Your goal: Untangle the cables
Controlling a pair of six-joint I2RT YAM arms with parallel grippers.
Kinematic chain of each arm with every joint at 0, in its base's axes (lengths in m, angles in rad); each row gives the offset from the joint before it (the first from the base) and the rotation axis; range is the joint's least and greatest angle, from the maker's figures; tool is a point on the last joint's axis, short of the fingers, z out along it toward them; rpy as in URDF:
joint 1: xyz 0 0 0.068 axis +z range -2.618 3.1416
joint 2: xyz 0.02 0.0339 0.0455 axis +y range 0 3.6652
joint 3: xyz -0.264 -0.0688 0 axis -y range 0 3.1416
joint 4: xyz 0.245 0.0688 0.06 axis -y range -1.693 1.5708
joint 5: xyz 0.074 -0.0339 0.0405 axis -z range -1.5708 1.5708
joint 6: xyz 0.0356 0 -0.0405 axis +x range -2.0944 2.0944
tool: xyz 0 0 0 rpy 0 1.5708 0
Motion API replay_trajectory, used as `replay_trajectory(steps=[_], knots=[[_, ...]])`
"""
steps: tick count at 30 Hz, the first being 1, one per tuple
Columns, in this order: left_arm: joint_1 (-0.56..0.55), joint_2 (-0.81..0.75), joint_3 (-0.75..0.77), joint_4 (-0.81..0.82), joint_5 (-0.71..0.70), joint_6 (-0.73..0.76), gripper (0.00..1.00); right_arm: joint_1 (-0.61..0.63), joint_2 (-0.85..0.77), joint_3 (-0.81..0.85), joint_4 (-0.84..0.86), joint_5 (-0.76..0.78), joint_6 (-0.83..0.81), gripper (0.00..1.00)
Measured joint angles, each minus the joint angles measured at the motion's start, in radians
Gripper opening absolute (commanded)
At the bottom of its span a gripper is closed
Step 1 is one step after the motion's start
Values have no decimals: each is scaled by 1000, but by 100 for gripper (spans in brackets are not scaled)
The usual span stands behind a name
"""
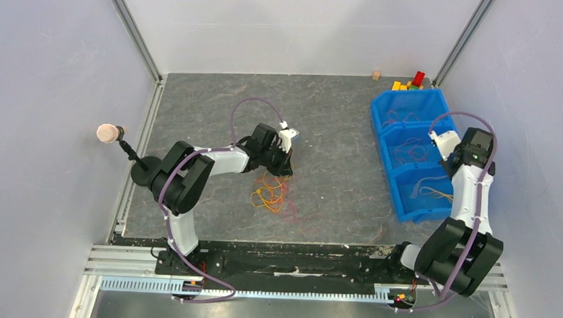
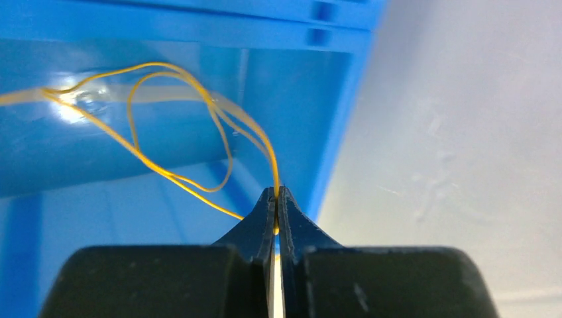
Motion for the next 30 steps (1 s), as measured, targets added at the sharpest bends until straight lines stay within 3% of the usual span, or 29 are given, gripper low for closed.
replay_trajectory(steps=[5, 7, 9, 11, 20, 24, 30], knots=[[0, 0, 5, -11, 0, 0, 2, -33, -3, 24, 45, -26, -21, 1], [0, 0, 10, -19, 0, 1, 2, -27, -3, 24, 34, -50, -25, 18], [0, 0, 14, -24, 0, 2, 2, -20, -3, 25, 10, -83, -24, 46], [0, 0, 19, -33, 0, 2, 2, -16, 2, 42, -56, -127, -23, 55], [0, 0, 55, -62, 1, 2, 2, -53, 5, 307, -350, -229, 17, 52], [0, 0, 84, -77, 1, 3, 2, -132, -21, 291, -430, -198, 0, 52], [0, 1, 111, -100, 5, 5, 2, -350, -61, 182, -454, -150, -123, 49]])
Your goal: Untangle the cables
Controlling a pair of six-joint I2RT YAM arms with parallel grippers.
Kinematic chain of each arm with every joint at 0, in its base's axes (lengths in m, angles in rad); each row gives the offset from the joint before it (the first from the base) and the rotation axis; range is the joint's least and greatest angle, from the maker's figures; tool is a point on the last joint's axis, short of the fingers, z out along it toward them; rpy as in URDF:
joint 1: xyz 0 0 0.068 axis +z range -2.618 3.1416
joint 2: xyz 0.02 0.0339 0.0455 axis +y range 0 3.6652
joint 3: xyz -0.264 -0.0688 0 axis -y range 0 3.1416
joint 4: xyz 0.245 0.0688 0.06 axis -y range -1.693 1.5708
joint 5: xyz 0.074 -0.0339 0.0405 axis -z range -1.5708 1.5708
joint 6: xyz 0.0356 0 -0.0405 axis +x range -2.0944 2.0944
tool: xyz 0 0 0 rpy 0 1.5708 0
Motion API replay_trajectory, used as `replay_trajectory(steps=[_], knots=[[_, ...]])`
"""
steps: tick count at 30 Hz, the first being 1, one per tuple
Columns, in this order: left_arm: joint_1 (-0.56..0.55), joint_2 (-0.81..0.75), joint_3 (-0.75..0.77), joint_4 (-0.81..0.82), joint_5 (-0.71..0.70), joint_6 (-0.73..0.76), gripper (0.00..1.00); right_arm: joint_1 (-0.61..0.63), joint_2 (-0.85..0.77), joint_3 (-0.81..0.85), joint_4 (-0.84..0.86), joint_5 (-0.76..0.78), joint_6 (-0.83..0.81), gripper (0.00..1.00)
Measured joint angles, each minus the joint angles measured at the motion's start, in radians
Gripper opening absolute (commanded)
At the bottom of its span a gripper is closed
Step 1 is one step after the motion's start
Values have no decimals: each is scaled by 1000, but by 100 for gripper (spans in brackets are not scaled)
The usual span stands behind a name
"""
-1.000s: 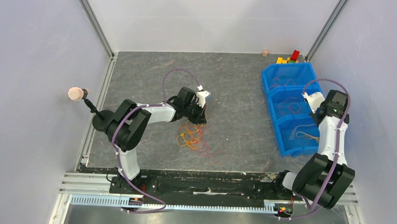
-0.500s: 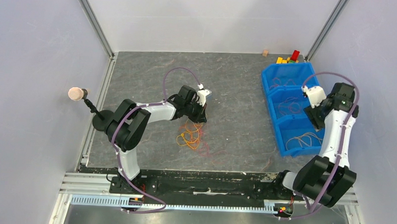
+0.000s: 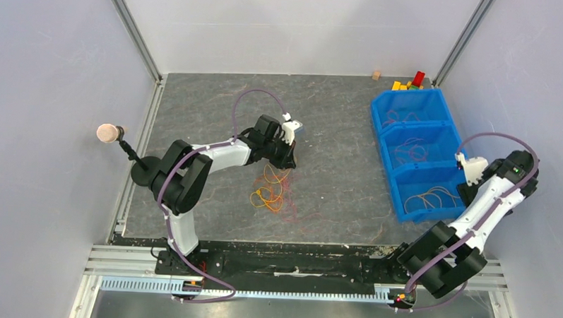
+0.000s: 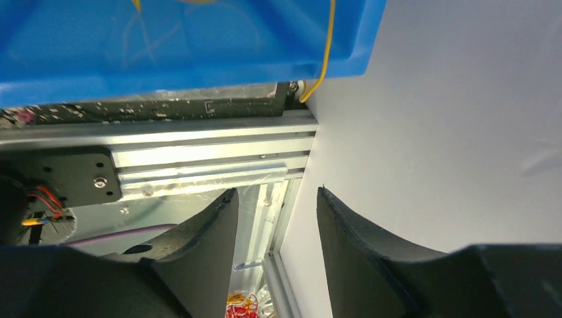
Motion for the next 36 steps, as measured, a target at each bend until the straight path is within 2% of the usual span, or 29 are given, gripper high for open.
replay_trajectory(steps=[4, 13, 24, 27, 28, 32, 36], knots=[[0, 11, 10, -19, 3, 0, 2, -61, -27, -97, 63, 15, -76, 48], [0, 16, 39, -50, 3, 20, 2, -75, -18, -201, 269, -16, -129, 48], [0, 16, 49, -84, -5, 48, 2, -108, -17, -322, 431, -105, -150, 31], [0, 16, 58, -98, -5, 52, 2, -113, -17, -331, 456, -118, -150, 21], [0, 16, 62, -103, -5, 53, 2, -114, -17, -331, 462, -121, -150, 21], [0, 16, 71, -113, -5, 64, 2, -116, -23, -331, 476, -126, -146, 44], [0, 16, 80, -126, -5, 69, 2, -120, -28, -329, 487, -128, -139, 38]])
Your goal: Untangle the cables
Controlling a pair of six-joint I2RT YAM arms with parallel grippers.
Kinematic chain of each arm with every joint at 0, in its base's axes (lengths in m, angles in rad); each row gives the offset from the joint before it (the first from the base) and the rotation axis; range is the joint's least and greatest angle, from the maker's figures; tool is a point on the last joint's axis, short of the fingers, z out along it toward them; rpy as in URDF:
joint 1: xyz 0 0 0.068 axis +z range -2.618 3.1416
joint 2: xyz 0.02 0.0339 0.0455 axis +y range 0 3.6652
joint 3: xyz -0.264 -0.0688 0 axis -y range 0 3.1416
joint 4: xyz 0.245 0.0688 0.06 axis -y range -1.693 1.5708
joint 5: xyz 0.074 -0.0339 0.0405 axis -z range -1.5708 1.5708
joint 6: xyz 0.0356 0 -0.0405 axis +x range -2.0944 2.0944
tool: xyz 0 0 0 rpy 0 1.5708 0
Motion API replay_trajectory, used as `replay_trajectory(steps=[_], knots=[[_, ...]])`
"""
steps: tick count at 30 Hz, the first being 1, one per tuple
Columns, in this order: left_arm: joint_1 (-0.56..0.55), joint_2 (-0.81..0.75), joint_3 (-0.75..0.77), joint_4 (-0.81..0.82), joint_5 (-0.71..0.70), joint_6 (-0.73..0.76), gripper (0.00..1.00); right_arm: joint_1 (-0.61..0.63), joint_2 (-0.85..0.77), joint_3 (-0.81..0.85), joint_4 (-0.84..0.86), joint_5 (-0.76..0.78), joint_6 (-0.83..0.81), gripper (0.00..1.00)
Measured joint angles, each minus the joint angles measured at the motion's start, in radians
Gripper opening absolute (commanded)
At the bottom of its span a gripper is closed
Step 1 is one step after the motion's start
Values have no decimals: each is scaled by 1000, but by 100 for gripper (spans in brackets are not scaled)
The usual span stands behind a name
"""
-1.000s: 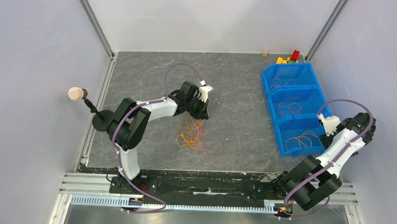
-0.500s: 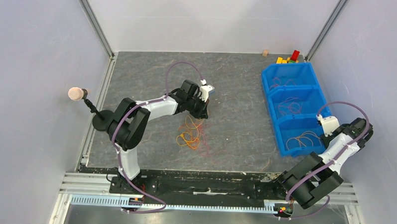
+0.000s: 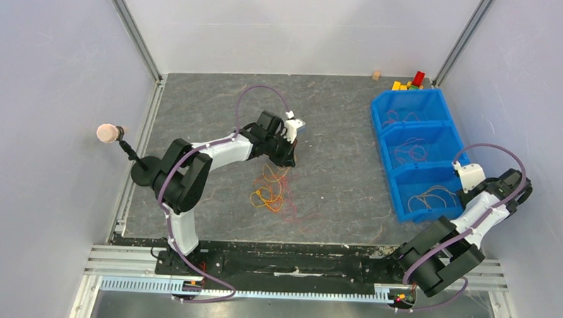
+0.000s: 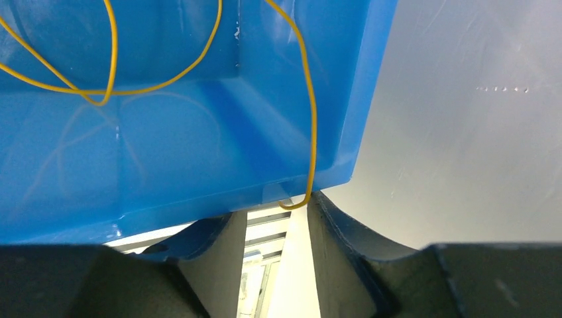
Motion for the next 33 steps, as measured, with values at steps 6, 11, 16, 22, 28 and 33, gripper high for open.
replay_trajectory(steps=[6, 11, 16, 22, 28, 33], knots=[[0, 0, 19, -6, 0, 2, 2, -6, -2, 0, 6, -24, 0, 6], [0, 0, 27, -12, 0, 2, 2, -8, -18, 1, 11, -44, 4, 0], [0, 0, 27, -13, -1, 2, 2, -9, -31, 130, -131, -122, -23, 0], [0, 0, 27, -13, -2, 2, 2, 86, -62, 274, -247, -220, -4, 0], [2, 0, 18, -13, -9, 2, 2, 265, 27, 187, -222, -238, 113, 0], [24, -12, -23, -15, 3, 1, 35, 332, 93, 99, -175, -208, 173, 46]])
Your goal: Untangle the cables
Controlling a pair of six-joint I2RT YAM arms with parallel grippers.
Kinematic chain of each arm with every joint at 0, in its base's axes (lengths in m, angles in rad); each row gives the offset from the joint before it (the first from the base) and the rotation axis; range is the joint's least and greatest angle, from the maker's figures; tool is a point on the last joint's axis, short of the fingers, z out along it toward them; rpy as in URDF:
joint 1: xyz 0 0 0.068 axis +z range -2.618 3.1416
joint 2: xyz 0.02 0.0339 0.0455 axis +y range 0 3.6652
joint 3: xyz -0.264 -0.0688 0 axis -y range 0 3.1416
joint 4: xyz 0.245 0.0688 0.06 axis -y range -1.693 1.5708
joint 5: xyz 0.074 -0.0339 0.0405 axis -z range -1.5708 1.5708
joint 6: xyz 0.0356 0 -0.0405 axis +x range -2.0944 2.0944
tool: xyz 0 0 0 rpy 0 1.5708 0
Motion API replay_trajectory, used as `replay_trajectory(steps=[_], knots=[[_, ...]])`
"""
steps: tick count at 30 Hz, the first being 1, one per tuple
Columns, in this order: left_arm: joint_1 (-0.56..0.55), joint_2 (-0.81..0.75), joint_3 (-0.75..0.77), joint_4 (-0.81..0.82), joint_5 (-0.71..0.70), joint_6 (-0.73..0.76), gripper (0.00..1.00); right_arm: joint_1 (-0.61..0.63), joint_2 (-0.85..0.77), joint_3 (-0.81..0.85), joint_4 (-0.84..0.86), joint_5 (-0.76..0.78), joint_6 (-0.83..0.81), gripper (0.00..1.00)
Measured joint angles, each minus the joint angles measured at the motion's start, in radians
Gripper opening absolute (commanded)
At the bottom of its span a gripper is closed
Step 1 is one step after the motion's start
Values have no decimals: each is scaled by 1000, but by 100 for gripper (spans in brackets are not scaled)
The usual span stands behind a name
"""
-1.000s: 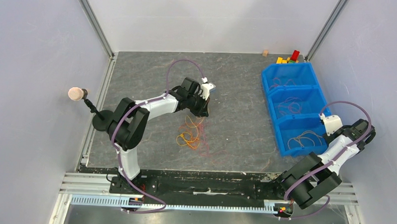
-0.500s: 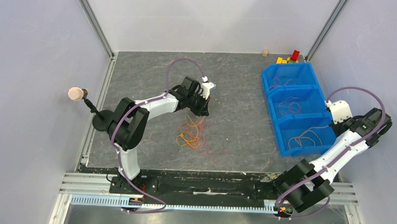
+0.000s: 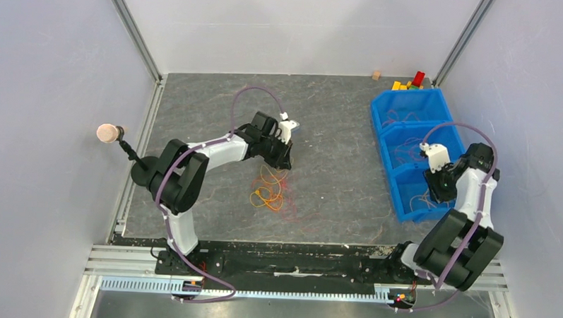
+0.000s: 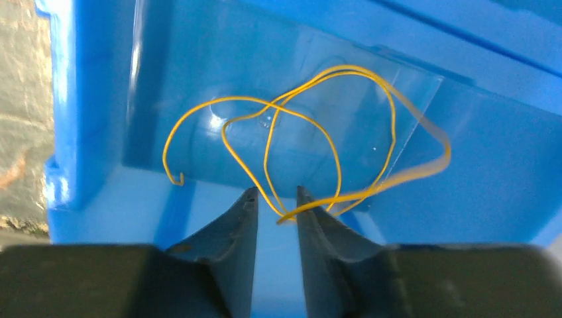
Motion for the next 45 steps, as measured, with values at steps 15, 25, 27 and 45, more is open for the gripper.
replay_trajectory(steps=[15, 25, 27, 45], knots=[[205, -317, -189, 1, 190, -22, 56, 365, -19, 425, -178, -240, 240, 72], [227, 40, 132, -404, 294, 489, 57, 895, 185, 225, 189, -325, 621, 74], [226, 57, 154, -455, 294, 567, 56, 938, 227, 195, 264, -337, 678, 75], [174, 45, 102, -580, 283, 696, 2, 1199, 462, -45, 898, -349, 1059, 30]])
